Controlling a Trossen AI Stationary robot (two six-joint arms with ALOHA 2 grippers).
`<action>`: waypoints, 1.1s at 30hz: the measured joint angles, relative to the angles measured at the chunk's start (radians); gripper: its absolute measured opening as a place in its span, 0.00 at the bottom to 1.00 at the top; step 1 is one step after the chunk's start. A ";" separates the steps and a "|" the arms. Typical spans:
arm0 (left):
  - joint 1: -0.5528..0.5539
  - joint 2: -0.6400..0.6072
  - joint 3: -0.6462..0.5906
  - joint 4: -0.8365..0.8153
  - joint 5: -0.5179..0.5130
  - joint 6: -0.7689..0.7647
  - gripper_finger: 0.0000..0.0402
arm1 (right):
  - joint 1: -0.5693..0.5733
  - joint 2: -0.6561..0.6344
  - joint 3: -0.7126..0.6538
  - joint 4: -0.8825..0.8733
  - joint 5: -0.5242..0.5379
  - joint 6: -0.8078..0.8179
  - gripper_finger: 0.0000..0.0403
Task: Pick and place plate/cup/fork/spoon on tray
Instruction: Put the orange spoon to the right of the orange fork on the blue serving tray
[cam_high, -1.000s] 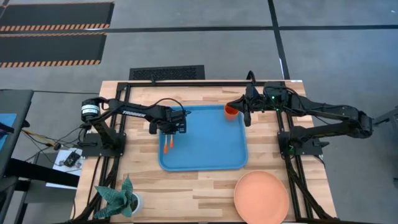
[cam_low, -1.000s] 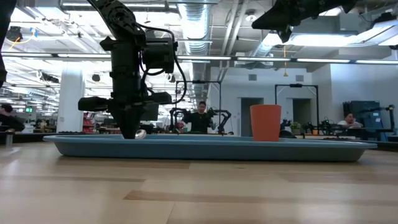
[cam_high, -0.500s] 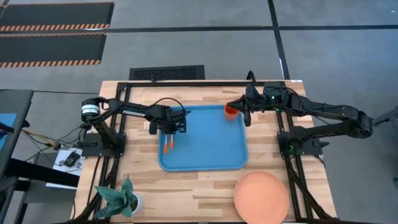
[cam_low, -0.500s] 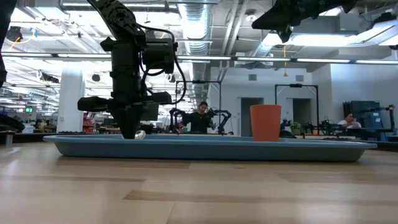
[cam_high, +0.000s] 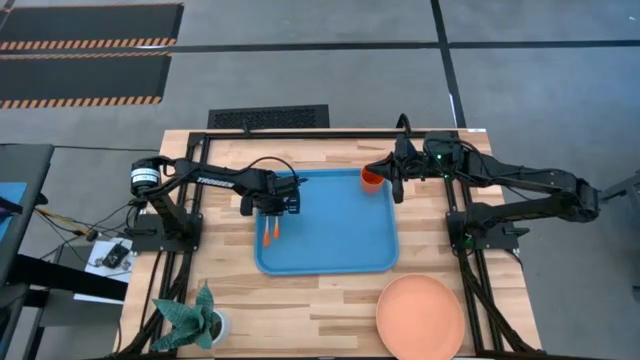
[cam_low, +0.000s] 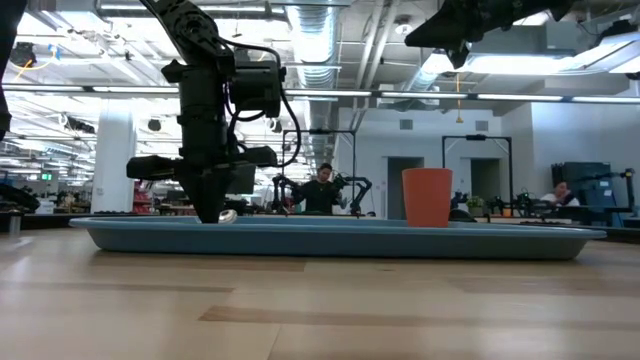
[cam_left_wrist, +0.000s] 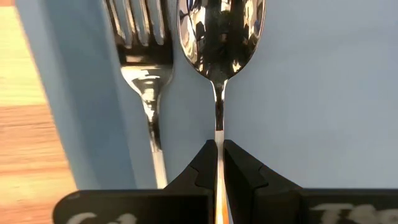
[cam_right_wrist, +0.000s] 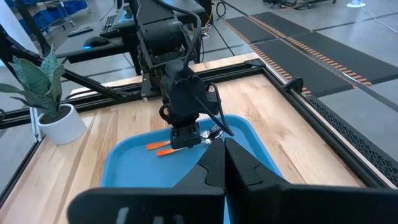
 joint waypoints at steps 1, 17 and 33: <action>0.000 0.000 -0.004 0.006 0.004 0.001 0.00 | 0.000 0.000 0.000 0.000 0.000 0.000 0.03; 0.000 0.000 -0.007 0.005 0.010 -0.016 0.04 | 0.000 0.000 0.000 0.000 0.000 -0.015 0.03; 0.000 -0.002 0.011 -0.006 0.008 0.013 0.14 | 0.000 0.000 0.000 0.000 0.000 -0.015 0.03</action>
